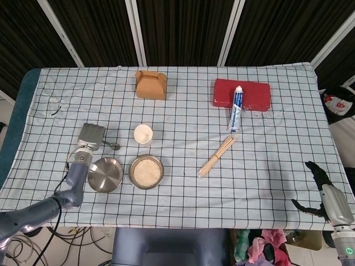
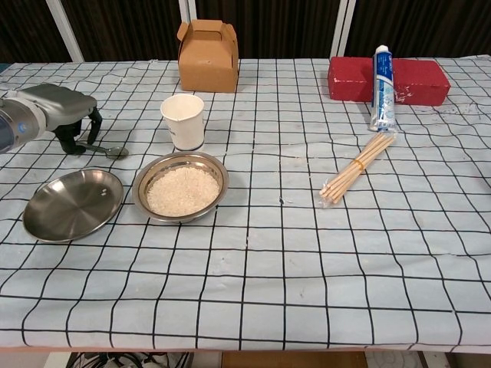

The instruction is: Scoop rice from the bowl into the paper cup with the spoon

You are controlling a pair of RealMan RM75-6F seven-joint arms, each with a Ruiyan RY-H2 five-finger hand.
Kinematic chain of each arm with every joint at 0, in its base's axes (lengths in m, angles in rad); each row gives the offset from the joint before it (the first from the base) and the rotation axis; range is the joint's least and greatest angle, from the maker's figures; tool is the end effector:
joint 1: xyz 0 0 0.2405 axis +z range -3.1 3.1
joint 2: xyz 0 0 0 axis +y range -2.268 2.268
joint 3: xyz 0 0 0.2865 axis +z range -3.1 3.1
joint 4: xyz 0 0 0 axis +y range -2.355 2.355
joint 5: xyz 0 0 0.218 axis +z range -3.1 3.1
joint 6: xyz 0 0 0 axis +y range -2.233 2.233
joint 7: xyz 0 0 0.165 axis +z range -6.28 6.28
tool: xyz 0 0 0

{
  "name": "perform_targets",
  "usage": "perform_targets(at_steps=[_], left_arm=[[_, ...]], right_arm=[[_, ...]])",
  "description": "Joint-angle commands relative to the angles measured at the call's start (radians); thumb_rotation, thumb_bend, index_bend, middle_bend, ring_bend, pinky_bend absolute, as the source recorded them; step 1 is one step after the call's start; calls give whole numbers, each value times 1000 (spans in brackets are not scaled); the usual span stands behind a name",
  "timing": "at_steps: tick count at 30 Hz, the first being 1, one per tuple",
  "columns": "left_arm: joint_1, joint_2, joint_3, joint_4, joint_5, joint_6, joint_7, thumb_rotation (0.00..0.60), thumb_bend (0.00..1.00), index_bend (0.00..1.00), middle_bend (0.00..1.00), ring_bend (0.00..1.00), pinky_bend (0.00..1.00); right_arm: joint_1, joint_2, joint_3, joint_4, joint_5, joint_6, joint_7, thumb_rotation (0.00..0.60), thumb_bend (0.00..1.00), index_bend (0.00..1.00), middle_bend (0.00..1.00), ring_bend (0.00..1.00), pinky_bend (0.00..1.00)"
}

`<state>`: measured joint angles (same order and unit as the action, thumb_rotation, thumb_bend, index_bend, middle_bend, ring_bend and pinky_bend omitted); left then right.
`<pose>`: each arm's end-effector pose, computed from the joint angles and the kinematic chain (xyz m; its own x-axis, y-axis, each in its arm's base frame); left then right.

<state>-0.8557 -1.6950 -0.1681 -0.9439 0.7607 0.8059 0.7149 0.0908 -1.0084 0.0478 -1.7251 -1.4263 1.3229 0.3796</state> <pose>-0.2536 0.4712 -0.0279 0.7748 0.2623 0.5753 0.6200 -0.1372 -0.7725 -0.3450 -0.2026 0.1718 0.0066 -0.1323 0.9912 -0.9937 0.1102 0.0213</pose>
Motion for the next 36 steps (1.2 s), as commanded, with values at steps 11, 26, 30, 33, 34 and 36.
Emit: perform_targets(at_steps=[11, 26, 30, 33, 34, 36], left_arm=[[-13, 142, -2, -242, 115, 136, 58, 600, 406, 581, 1000, 1000, 1000], [-93, 317, -13, -632, 156, 276, 375, 600, 434, 642, 1000, 1000, 1000], [-142, 291, 12, -664, 118, 281, 529, 600, 444, 659, 1000, 1000, 1000], [-172, 262, 25, -673, 85, 285, 611, 600, 453, 677, 1000, 1000, 1000], [-183, 253, 31, -673, 77, 285, 636, 600, 455, 682, 1000, 1000, 1000], [-207, 233, 45, -669, 63, 283, 697, 600, 456, 687, 1000, 1000, 1000]], right_arm=[[2, 4, 0, -7, 1, -8, 16, 600, 170, 0, 0, 0, 176], [1, 18, -1, -19, 0, -16, 63, 600, 170, 0, 0, 0, 176], [2, 21, 1, -22, 3, -19, 77, 600, 170, 0, 0, 0, 176], [2, 24, 2, -24, 5, -22, 86, 600, 171, 0, 0, 0, 176], [3, 25, 2, -25, 6, -23, 88, 600, 171, 0, 0, 0, 176], [3, 27, 2, -26, 7, -25, 95, 600, 171, 0, 0, 0, 176]])
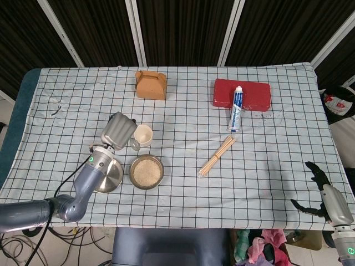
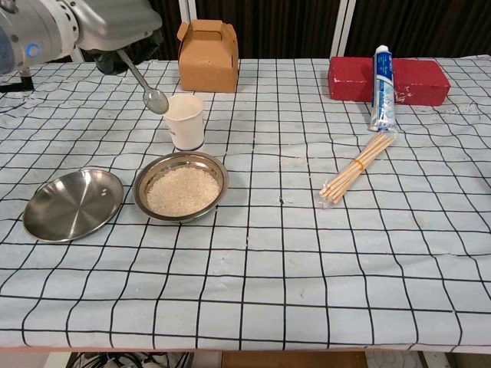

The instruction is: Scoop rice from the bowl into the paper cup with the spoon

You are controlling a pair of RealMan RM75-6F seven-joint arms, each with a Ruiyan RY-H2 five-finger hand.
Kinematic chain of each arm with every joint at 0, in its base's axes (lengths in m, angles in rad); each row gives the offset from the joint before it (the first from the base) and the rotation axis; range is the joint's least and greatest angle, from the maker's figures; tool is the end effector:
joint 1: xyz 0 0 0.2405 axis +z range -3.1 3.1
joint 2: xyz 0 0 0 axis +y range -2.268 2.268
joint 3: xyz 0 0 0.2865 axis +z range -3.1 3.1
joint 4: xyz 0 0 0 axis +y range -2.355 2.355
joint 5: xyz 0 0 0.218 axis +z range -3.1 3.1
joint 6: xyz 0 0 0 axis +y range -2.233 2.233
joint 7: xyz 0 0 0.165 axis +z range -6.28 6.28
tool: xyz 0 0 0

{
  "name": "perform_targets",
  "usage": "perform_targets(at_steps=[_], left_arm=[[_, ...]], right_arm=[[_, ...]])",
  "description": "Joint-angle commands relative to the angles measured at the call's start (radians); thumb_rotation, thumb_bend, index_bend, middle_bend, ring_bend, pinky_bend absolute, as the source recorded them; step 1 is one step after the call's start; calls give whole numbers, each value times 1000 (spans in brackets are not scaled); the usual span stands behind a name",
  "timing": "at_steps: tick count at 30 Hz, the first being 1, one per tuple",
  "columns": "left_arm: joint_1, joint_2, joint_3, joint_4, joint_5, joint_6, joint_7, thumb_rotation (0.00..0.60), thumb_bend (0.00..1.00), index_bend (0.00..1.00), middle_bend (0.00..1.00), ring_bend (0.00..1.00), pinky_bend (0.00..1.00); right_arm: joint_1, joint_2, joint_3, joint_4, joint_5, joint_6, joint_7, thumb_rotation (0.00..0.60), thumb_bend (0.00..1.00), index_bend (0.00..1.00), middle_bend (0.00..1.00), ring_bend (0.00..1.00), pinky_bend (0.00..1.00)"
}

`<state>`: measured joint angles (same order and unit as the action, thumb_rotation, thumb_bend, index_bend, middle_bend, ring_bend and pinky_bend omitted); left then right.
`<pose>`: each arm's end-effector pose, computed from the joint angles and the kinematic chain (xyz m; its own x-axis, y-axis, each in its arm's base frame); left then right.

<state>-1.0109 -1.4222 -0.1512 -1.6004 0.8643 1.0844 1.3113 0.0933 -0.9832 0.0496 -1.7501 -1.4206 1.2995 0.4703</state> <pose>-0.0865 0.4290 0.0210 0.9398 -0.2314 0.2515 0.1612 -0.3487 -0.9233 -0.3425 -0.2028 0.1749 -0.0863 -0.1392 0.9865 -0.9888 0.1327 -0.0678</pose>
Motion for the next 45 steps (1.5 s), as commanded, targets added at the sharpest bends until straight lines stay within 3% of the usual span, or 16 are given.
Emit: perform_targets(at_steps=[1, 3, 13, 45], left_arm=[[-63, -49, 34, -10, -50, 5, 125, 600, 457, 689, 1000, 1000, 1000], [-98, -76, 66, -1, -49, -15, 194, 600, 458, 691, 1000, 1000, 1000], [-173, -112, 144, 13, -4, -73, 274, 600, 465, 718, 1000, 1000, 1000], [-284, -119, 310, 17, -57, -85, 470, 600, 474, 753, 1000, 1000, 1000]], right_arm=[[0, 3, 1, -2, 1, -2, 8, 600, 171, 0, 0, 0, 176], [1, 6, 1, -4, 3, -6, 18, 600, 171, 0, 0, 0, 176], [1, 11, 0, -7, -2, -10, 46, 600, 171, 0, 0, 0, 176], [0, 18, 0, -13, -4, -11, 75, 600, 170, 0, 0, 0, 176]])
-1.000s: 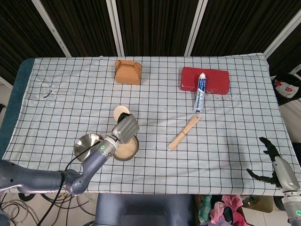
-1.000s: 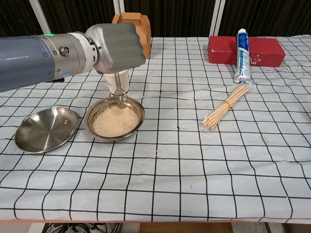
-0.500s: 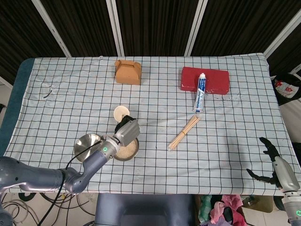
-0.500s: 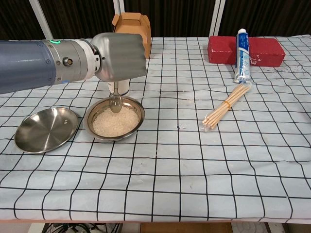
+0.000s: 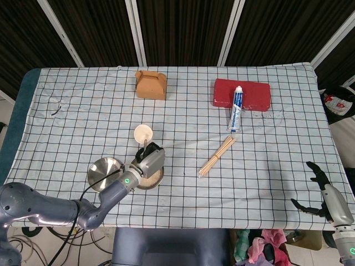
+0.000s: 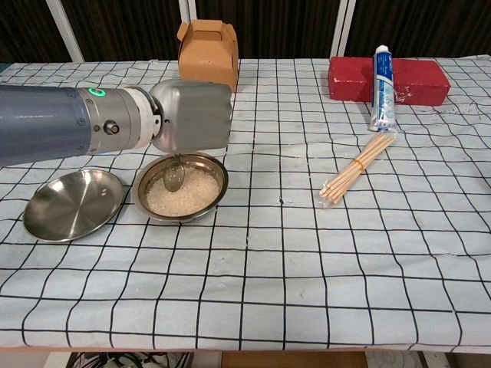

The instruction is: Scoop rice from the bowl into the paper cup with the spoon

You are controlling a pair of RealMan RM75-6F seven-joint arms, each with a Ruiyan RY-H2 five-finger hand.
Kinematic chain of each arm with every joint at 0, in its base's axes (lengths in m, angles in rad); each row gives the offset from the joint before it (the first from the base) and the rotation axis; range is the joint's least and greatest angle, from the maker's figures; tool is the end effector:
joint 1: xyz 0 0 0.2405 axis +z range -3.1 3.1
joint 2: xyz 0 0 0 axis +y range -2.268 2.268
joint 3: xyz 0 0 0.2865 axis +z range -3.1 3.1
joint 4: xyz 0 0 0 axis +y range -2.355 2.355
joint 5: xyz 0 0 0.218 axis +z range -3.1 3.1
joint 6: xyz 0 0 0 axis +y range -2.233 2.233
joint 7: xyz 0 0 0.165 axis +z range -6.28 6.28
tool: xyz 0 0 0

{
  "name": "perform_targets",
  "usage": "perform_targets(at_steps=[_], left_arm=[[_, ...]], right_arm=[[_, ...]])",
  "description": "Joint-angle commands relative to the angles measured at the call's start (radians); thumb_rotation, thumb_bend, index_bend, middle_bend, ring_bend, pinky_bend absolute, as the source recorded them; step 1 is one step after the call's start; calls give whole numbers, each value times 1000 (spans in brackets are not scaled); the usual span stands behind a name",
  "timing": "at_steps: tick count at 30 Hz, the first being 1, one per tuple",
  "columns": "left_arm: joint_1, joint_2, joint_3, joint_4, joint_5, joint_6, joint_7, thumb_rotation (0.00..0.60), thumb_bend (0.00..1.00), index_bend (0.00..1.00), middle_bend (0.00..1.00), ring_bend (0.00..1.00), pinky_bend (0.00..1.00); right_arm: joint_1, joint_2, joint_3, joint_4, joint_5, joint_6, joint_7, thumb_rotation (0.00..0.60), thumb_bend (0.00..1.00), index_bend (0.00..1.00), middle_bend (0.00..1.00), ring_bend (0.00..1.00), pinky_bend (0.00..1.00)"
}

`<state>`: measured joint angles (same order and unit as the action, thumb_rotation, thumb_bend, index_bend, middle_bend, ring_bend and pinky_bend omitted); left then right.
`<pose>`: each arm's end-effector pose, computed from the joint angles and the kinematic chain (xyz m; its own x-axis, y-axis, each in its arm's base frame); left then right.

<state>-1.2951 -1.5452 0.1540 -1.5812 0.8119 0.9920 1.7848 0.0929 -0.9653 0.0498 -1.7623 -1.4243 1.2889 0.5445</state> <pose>-0.0555 0.3859 -0.0707 0.7476 -0.6032 -0.2779 -0.5727 -0.3736 -0.7296 -0.3410 -0.2022 0.1780 -0.1541 -0.1395 0.9782 -0.9804 0.1446 -0.1339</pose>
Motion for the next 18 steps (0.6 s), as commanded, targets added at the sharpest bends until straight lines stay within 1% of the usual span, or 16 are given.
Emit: perform_targets(at_steps=[1, 9, 18], left_arm=[[1, 5, 6, -3, -7, 11, -6, 600, 475, 753, 1000, 1000, 1000], [-16, 11, 31, 6, 8, 16, 7, 600, 475, 754, 1000, 1000, 1000], [-14, -50, 31, 10, -62, 88, 90, 600, 477, 761, 1000, 1000, 1000]], right_arm=[[0, 1, 0, -1, 0, -1, 2, 600, 170, 0, 0, 0, 176], [1, 0, 0, -2, 1, -2, -1, 600, 170, 0, 0, 0, 176], [1, 1, 0, -2, 2, -3, 3, 600, 170, 0, 0, 0, 176]])
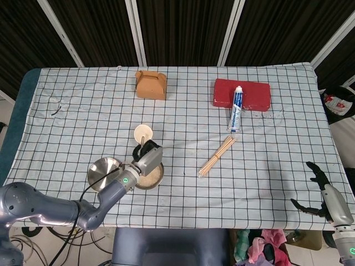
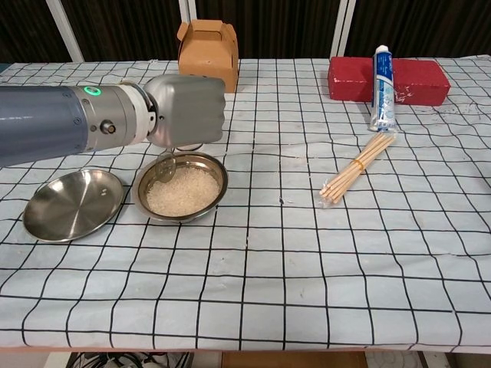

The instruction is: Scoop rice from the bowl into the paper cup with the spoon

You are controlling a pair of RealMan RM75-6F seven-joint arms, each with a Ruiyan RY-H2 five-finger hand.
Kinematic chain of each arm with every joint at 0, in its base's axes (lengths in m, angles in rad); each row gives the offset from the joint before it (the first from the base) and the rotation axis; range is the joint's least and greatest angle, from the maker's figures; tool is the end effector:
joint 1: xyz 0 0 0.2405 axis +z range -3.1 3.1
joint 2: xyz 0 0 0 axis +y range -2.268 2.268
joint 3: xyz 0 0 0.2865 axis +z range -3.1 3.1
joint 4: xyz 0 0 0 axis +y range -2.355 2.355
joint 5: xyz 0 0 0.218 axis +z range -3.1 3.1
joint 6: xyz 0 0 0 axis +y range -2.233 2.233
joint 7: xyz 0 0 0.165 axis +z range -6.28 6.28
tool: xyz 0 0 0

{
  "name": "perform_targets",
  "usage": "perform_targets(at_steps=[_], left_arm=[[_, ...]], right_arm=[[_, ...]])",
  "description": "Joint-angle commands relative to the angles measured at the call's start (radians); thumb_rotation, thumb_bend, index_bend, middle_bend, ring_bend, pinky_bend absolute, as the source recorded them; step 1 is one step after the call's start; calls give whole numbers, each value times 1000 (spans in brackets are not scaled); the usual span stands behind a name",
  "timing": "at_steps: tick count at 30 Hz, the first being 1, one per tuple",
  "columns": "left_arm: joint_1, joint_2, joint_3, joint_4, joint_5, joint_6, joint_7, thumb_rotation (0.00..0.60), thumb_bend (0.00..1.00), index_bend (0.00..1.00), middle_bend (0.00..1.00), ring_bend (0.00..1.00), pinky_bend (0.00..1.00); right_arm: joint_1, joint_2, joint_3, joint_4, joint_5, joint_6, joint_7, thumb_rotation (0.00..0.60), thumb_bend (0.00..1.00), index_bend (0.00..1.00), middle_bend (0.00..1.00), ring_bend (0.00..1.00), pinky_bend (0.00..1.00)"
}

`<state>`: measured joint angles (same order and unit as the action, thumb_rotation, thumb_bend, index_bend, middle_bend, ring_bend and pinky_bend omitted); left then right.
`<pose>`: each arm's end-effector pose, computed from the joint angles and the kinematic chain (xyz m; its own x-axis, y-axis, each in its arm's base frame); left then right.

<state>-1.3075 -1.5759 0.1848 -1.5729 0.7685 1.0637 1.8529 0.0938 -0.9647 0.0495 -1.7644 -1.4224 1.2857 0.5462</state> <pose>-0.0588 0.3860 -0.0732 0.7230 -0.5996 -0.3433 -0.6082 -0.3166 -0.7279 -0.3409 -0.2023 0.1775 -0.1579 -0.1415 0.9773 -0.9796 0.1474 -0.1369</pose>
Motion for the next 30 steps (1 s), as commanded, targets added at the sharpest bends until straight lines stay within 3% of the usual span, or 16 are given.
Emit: perform_targets(at_steps=[1, 15, 30], left_arm=[[-2, -26, 1, 2, -24, 22, 29, 600, 477, 761, 1000, 1000, 1000], [4, -127, -20, 13, -113, 89, 83, 600, 483, 774, 1000, 1000, 1000], [60, -251, -127, -7, -275, 250, 60, 600, 487, 775, 1000, 1000, 1000]], right_arm=[[0, 1, 0, 0, 0, 1, 2, 600, 170, 0, 0, 0, 176], [-1, 1, 0, 1, -2, 1, 8, 600, 170, 0, 0, 0, 176], [-1, 1, 1, 2, -1, 1, 11, 600, 171, 0, 0, 0, 176]])
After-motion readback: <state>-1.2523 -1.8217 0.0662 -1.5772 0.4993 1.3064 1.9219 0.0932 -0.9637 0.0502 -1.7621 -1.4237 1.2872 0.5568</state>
